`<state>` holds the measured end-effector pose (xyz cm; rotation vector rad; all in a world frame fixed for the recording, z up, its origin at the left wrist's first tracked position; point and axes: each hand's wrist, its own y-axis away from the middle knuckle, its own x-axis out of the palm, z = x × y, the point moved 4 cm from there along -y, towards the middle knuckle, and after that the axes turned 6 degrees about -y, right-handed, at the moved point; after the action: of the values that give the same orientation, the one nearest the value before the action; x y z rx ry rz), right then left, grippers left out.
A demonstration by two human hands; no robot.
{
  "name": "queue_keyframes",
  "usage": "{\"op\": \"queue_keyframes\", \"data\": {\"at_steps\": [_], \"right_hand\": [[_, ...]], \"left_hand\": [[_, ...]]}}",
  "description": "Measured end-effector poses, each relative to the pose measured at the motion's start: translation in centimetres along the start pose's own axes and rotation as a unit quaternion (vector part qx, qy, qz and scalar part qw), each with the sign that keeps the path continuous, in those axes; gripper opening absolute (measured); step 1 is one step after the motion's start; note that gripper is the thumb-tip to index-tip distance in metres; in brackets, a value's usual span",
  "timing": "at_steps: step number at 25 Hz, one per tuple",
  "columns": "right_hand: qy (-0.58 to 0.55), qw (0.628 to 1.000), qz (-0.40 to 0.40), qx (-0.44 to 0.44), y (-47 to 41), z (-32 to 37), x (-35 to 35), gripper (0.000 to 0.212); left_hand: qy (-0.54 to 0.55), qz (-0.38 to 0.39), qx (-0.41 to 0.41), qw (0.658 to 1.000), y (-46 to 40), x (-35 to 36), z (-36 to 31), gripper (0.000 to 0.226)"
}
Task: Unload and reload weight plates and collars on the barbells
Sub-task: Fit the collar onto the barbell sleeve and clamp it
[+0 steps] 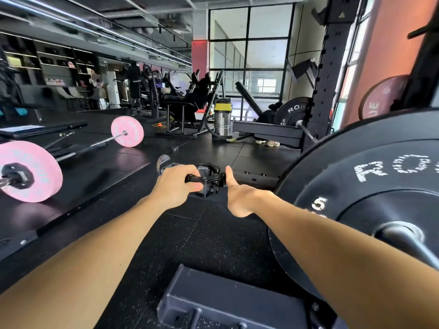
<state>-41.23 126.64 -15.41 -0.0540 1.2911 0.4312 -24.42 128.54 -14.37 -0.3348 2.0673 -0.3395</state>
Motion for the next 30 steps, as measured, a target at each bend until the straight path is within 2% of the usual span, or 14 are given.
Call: {"op": "queue_keyframes", "data": {"at_steps": [2,6,9,11,15,18,20,22,27,30], "right_hand": [[-0.038,0.997,-0.051,-0.038,2.5,0.3,0.0,0.081],[-0.100,0.989,-0.084,-0.069,10.4,0.4,-0.1,0.065],[-0.127,0.978,-0.147,-0.069,17.7,-0.1,-0.6,0.047],[-0.154,0.971,-0.173,-0.058,22.8,-0.5,-1.3,0.040],[-0.279,0.947,-0.157,-0.028,33.7,-2.1,-2.6,0.046],[-0.403,0.904,-0.143,-0.022,39.8,-3.3,-3.0,0.040],[-0.457,0.877,-0.147,-0.016,43.4,-4.2,-3.3,0.037],[-0.474,0.869,-0.141,0.007,46.3,-5.4,-3.5,0.038],[-0.427,0.888,-0.156,0.072,51.1,-8.7,-3.1,0.037],[-0.405,0.893,-0.157,0.116,52.8,-10.4,-2.2,0.040]], "left_hand": [[0.026,-0.013,-0.002,1.000,2.5,-1.4,-0.8,0.011],[0.011,-0.009,0.012,1.000,9.1,-5.2,-4.0,0.010],[0.017,0.016,0.027,0.999,14.7,-7.7,-7.7,0.010],[0.065,0.044,0.043,0.996,18.4,-9.0,-10.3,0.007],[0.162,0.112,0.079,0.977,25.9,-11.2,-16.7,0.009],[0.196,0.144,0.086,0.966,29.8,-11.8,-21.0,0.016],[0.243,0.167,0.056,0.954,32.5,-11.6,-23.8,0.022],[0.286,0.217,0.031,0.933,34.8,-11.0,-26.4,0.025],[0.304,0.328,-0.030,0.894,38.2,-8.5,-30.3,0.054],[0.327,0.371,-0.055,0.867,39.9,-6.6,-31.3,0.046]]}}
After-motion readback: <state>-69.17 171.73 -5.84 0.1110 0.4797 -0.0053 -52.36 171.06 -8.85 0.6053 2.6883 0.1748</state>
